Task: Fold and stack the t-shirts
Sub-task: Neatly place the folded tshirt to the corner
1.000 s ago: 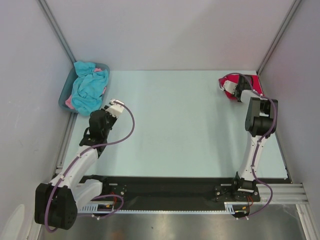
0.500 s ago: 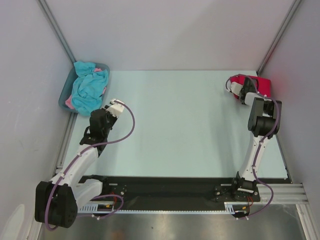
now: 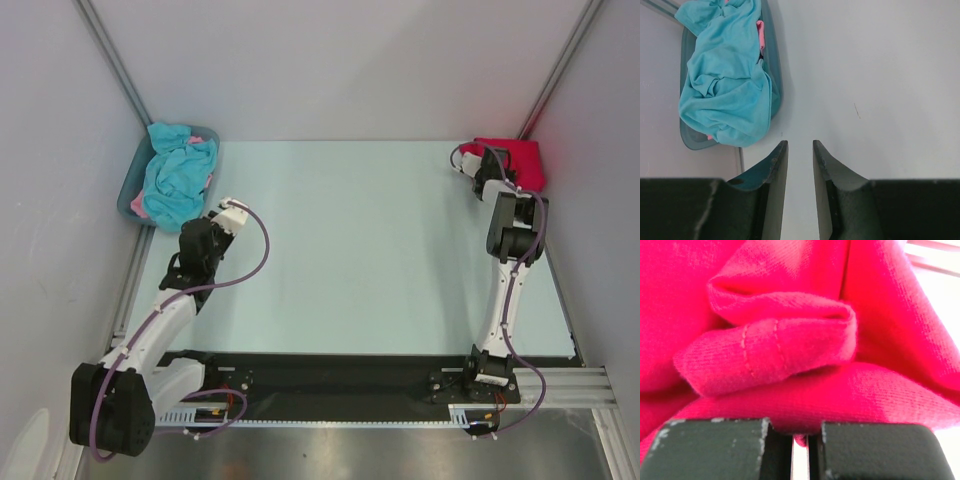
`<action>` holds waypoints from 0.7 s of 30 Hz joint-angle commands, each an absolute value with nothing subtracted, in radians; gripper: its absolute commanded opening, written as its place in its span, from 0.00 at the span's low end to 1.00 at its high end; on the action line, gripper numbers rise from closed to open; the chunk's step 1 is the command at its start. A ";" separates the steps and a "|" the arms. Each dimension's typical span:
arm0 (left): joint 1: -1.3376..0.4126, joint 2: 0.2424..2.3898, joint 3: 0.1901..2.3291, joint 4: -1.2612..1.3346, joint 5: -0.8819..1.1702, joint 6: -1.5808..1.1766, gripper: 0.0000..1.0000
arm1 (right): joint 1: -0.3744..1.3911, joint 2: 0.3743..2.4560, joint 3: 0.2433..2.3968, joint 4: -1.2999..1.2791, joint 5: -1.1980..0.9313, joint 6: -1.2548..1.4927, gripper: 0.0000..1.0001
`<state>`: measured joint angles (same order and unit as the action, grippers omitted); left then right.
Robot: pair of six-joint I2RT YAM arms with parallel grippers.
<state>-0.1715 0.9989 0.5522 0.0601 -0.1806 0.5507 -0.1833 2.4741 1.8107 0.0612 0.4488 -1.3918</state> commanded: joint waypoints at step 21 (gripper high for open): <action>-0.164 0.994 0.583 0.077 -0.207 0.548 0.36 | -0.175 2.539 1.862 0.123 0.453 -1.375 0.85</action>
